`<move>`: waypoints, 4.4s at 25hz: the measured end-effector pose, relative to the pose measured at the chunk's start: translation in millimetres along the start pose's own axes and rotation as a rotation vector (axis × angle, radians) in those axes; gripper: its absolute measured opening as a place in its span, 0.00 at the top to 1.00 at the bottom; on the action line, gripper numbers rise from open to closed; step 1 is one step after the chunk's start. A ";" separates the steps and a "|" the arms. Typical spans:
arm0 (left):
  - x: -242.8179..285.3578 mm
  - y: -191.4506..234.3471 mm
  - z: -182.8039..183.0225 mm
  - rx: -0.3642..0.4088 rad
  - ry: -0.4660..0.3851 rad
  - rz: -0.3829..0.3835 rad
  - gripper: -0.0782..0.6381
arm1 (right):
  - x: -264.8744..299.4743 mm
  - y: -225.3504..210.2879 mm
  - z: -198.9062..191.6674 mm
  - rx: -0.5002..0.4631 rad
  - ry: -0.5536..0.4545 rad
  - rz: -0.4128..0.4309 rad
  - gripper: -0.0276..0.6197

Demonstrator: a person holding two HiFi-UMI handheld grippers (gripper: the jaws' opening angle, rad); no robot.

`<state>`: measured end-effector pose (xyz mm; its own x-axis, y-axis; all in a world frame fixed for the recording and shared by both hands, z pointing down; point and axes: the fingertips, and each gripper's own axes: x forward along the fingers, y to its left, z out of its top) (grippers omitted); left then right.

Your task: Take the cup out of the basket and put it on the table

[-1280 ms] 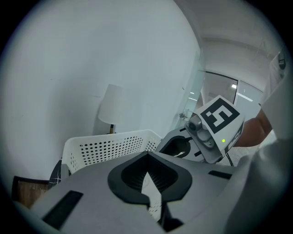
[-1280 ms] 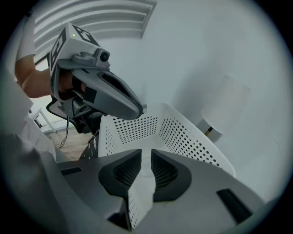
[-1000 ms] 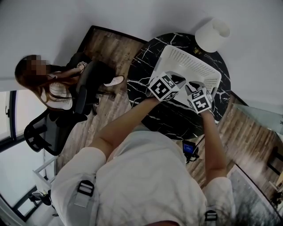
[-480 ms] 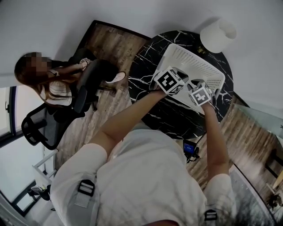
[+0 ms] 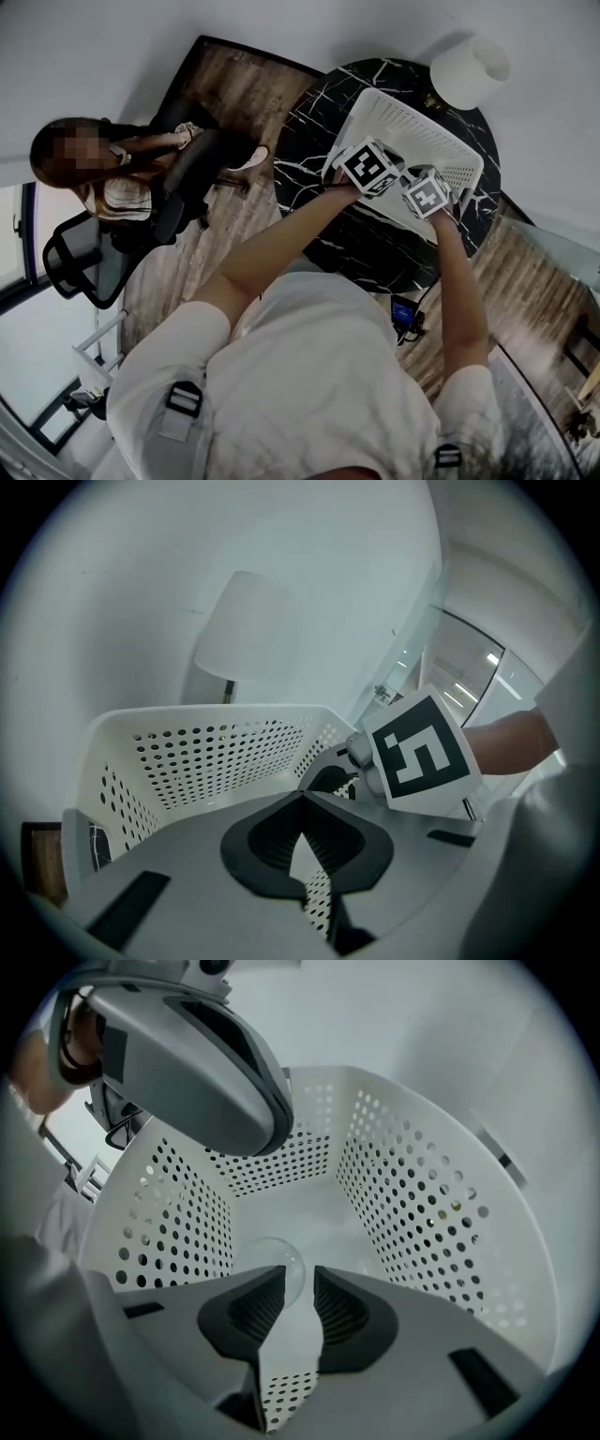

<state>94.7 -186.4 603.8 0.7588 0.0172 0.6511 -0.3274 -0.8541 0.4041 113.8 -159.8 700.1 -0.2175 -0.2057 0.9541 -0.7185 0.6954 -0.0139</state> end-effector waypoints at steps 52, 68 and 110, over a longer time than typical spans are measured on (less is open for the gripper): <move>-66.3 -50.0 22.1 0.055 -0.156 0.050 0.88 | -121.6 8.1 24.5 0.021 -0.206 -0.221 0.92; -120.4 -105.7 34.4 0.105 -0.290 0.055 0.88 | -205.5 42.3 23.0 0.035 -0.305 -0.316 0.92; -71.2 -187.9 32.7 0.212 -0.227 -0.113 0.88 | -264.4 57.7 -58.4 0.185 -0.284 -0.439 0.92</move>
<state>120.6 -44.1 460.5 0.8975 0.0224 0.4405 -0.1274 -0.9430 0.3074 168.4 -25.1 464.4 -0.0228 -0.6440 0.7647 -0.8803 0.3755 0.2900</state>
